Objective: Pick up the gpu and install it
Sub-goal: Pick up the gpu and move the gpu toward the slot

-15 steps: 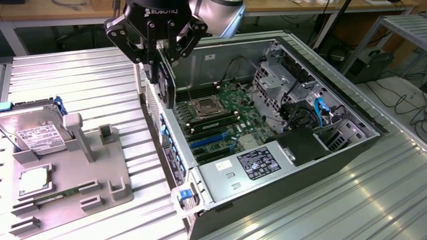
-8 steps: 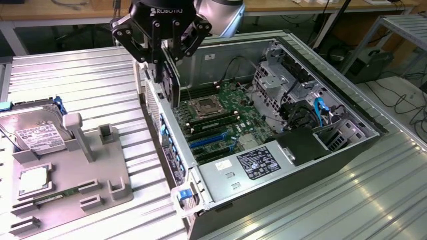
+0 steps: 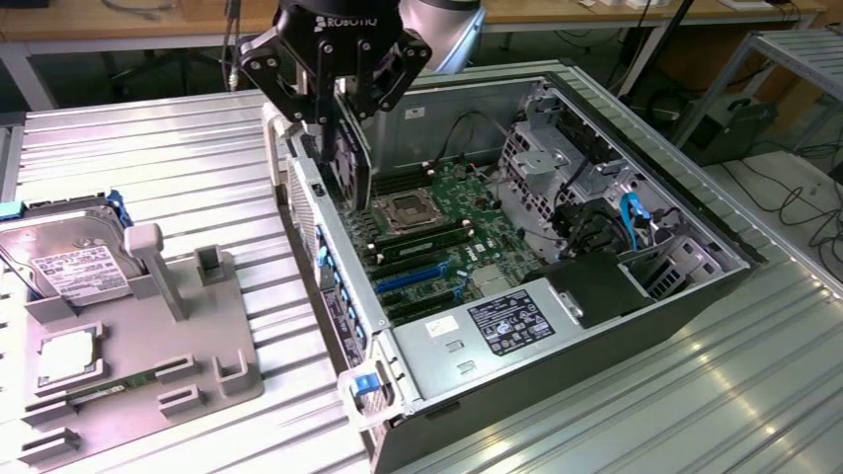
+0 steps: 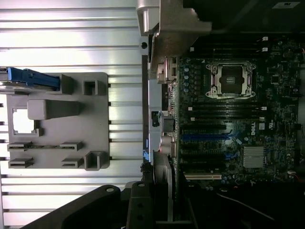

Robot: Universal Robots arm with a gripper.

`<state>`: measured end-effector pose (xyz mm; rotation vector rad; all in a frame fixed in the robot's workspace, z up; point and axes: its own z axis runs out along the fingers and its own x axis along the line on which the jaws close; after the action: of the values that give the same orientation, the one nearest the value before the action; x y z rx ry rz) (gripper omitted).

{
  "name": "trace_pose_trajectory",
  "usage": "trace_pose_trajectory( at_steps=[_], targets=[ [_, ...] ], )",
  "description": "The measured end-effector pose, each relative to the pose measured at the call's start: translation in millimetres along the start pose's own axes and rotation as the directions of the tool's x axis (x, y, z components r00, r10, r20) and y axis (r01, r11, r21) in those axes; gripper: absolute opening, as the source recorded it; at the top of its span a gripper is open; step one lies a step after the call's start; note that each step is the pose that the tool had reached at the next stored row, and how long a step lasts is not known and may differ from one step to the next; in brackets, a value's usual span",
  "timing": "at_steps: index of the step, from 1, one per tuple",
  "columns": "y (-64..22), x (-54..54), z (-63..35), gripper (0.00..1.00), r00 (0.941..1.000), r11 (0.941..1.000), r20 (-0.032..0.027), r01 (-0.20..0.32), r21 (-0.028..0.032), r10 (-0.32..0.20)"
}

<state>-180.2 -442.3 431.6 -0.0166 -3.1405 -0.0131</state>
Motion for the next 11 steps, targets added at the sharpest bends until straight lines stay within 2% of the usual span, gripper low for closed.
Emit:
trace_pose_trajectory(
  at_steps=[11],
  targets=[
    [0.1, -11.0, 0.3, 0.28, 1.0, 1.0, 0.0, 0.0, 0.0002, 0.0]
  ],
)
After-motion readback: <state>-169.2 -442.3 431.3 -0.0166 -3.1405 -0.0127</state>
